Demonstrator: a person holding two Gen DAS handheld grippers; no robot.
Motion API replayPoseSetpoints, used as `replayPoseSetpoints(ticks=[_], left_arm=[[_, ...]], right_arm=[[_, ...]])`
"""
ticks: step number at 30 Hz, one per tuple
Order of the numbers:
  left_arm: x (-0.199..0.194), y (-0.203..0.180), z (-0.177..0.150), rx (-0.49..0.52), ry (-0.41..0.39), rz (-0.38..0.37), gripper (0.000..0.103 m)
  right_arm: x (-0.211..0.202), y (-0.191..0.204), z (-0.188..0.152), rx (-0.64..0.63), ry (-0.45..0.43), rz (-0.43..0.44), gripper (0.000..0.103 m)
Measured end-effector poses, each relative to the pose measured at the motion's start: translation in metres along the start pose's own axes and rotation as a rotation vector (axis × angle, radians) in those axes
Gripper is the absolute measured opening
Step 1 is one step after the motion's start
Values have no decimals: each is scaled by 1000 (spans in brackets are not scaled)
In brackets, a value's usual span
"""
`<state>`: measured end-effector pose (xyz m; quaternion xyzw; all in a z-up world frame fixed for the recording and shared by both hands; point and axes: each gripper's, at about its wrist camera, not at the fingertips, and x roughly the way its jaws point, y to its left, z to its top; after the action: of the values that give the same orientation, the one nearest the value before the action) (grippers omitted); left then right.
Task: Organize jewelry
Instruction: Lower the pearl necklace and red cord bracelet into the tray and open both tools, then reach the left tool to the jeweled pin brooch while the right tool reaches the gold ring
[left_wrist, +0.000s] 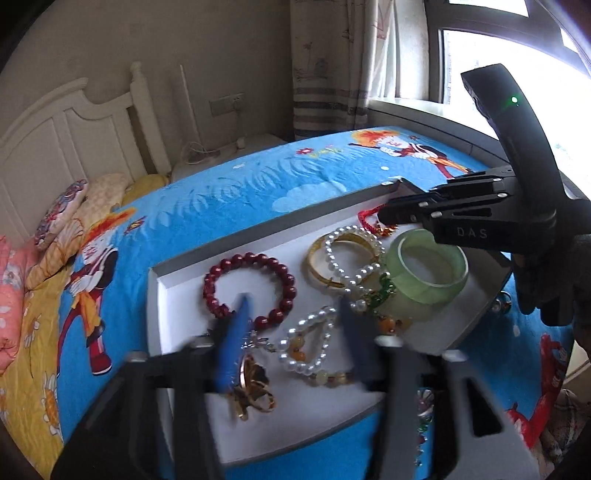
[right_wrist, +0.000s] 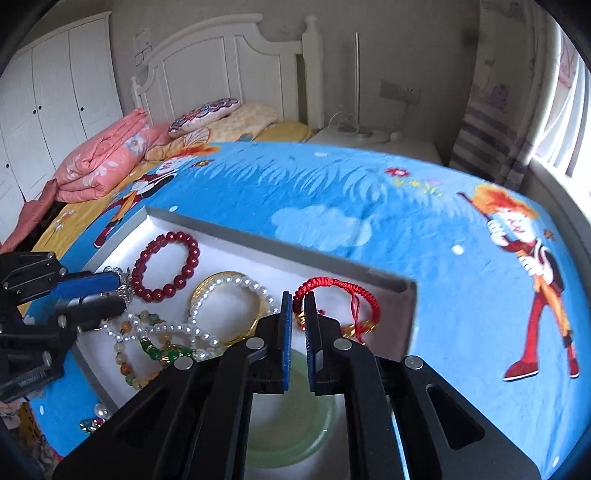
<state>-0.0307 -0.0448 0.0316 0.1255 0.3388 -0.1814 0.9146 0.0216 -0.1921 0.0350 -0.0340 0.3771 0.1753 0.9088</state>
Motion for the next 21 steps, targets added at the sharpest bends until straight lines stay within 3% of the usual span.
replayPoseSetpoints(ticks=[2, 4, 12, 21], left_arm=[[-4, 3, -3, -13, -14, 12, 74], [-6, 6, -5, -22, -12, 15, 76], [-37, 10, -23, -67, -73, 76, 89], [-68, -26, -66, 40, -38, -41, 90]], right_arm=[[-4, -1, -2, 23, -14, 8, 52], [-12, -4, -4, 46, -37, 30, 61], [-73, 3, -25, 58, -167, 100, 61], [-108, 21, -82, 57, -200, 171, 61]])
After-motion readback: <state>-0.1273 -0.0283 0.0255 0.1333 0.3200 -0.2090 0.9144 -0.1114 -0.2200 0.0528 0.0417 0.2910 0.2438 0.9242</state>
